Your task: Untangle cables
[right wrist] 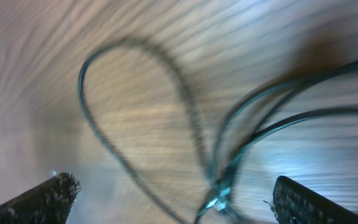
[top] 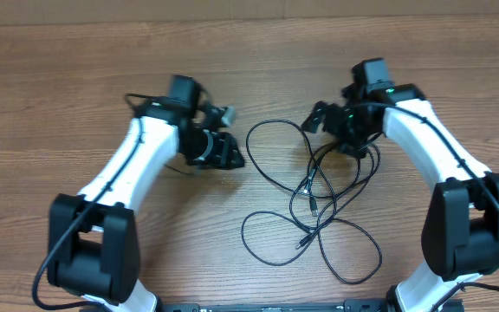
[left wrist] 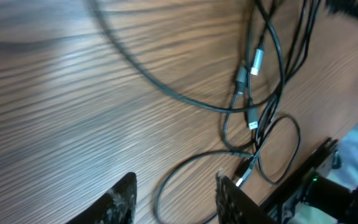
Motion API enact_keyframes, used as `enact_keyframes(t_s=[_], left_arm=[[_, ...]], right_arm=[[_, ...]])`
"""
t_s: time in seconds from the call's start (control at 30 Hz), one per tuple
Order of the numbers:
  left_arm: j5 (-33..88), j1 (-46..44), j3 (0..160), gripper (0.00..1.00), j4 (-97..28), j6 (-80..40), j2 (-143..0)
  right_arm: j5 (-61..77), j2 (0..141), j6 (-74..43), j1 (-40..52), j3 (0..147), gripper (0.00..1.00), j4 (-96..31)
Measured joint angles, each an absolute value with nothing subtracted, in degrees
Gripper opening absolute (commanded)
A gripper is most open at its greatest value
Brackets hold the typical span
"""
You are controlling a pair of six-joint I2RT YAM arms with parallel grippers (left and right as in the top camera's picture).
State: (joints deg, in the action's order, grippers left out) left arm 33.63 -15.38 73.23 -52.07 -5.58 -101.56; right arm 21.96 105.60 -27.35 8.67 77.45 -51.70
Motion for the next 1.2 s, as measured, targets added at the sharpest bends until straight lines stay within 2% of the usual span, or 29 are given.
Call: enact_keyframes(t_s=[0.2,0.37,0.47,0.6,0.7,0.93,1.2], left_arm=[[27.1,-26.3,73.2,0.42,-48.4,-11.2,-101.6],[20.2,-34.8,73.2,0.4,-44.4,-15.2,-101.6],[15.0,-39.2,73.2,0.33,-42.3,-17.9,-101.6],[10.7,-44.1,73.2,0.12,-38.5,-20.3,-101.6],[9.4,-46.6,73.3,0.06,-35.6,-21.1,-103.1],[8.5,-50.9,73.4,0.05,-32.6,-21.0,-110.8],[9.5,-52.5,73.4,0.16,-30.0,-20.6,-111.3]], right_arm=[[11.6,105.6,-31.9,-0.4,77.6,1.0,-59.1],[6.9,105.6,-33.3,-6.7,77.5,1.0,-59.3],[5.9,105.6,-33.6,-8.5,77.5,1.0,-57.8],[5.3,105.6,-33.9,-9.6,77.5,1.0,-55.2],[5.1,105.6,-33.9,-9.6,77.5,1.0,-53.5],[5.1,105.6,-33.9,-9.6,77.5,1.0,-52.3],[5.1,105.6,-33.9,-9.6,77.5,1.0,-52.3]])
